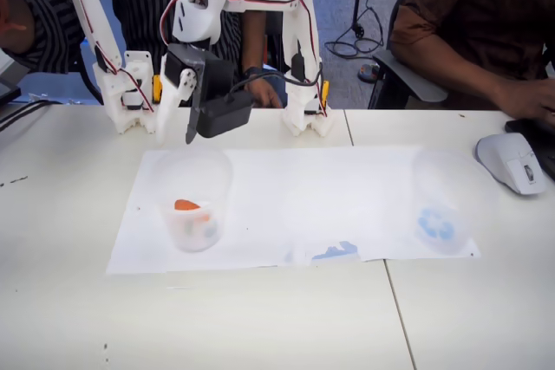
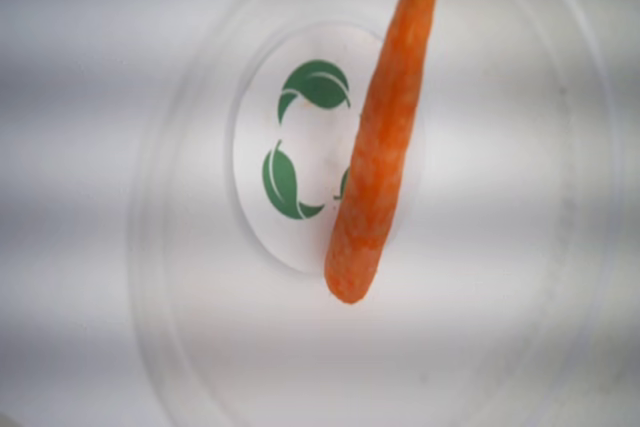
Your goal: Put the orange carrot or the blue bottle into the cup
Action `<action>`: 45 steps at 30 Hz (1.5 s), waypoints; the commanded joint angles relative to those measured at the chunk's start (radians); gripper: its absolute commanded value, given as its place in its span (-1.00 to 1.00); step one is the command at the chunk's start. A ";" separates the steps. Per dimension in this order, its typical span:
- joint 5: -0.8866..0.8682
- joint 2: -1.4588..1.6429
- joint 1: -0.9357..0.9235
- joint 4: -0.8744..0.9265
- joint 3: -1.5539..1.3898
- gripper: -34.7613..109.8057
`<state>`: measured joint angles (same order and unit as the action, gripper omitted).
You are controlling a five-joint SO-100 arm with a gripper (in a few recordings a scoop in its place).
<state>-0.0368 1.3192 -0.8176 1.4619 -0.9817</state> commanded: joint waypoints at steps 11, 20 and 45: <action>0.002 0.156 0.005 0.003 0.097 -0.35; 0.002 0.258 0.074 0.006 0.095 -0.36; 0.002 0.298 0.137 0.005 0.095 -0.36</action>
<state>-0.0368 1.4527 -0.7072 1.4650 -0.9787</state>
